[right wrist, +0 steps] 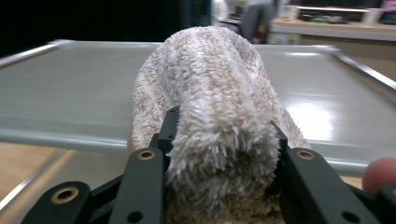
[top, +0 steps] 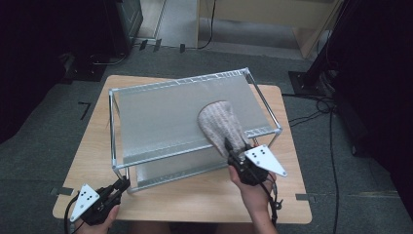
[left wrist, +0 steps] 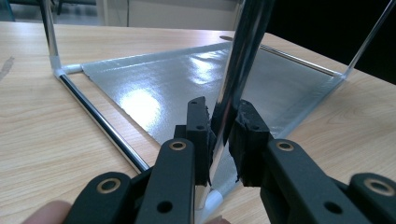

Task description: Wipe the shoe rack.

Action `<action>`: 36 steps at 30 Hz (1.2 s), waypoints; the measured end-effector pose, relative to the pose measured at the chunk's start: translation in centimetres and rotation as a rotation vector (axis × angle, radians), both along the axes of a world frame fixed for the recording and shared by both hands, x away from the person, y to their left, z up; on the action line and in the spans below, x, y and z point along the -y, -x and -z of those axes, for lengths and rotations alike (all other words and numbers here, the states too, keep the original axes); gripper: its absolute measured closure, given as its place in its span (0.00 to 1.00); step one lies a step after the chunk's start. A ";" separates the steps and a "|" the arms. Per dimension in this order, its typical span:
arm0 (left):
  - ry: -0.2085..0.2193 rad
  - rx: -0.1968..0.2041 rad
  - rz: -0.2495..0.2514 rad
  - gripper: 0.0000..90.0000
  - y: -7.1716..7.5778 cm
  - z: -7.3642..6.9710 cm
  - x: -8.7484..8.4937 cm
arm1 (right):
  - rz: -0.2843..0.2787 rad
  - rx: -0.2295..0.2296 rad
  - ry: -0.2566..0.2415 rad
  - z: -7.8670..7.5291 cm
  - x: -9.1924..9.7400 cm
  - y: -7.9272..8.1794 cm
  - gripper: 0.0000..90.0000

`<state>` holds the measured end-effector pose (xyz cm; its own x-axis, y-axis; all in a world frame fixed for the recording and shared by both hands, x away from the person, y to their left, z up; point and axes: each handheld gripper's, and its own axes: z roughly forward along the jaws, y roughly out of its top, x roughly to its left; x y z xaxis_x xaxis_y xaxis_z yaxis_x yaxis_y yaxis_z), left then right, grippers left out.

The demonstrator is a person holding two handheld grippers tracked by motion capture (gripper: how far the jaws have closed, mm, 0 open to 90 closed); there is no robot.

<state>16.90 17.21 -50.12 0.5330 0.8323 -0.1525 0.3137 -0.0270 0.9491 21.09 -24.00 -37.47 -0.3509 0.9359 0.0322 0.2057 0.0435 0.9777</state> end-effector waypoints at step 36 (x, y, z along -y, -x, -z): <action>-0.047 0.034 0.215 0.89 0.5 0.0 2.5 | -0.272 0.036 0.030 0.2 -6.6 2.0 0.70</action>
<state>16.39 14.67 -50.10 0.7030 0.7047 -0.0954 0.2642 -0.1342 0.9551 19.05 -17.38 -37.70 -0.5900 0.8073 -0.0114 0.1477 0.1218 0.9815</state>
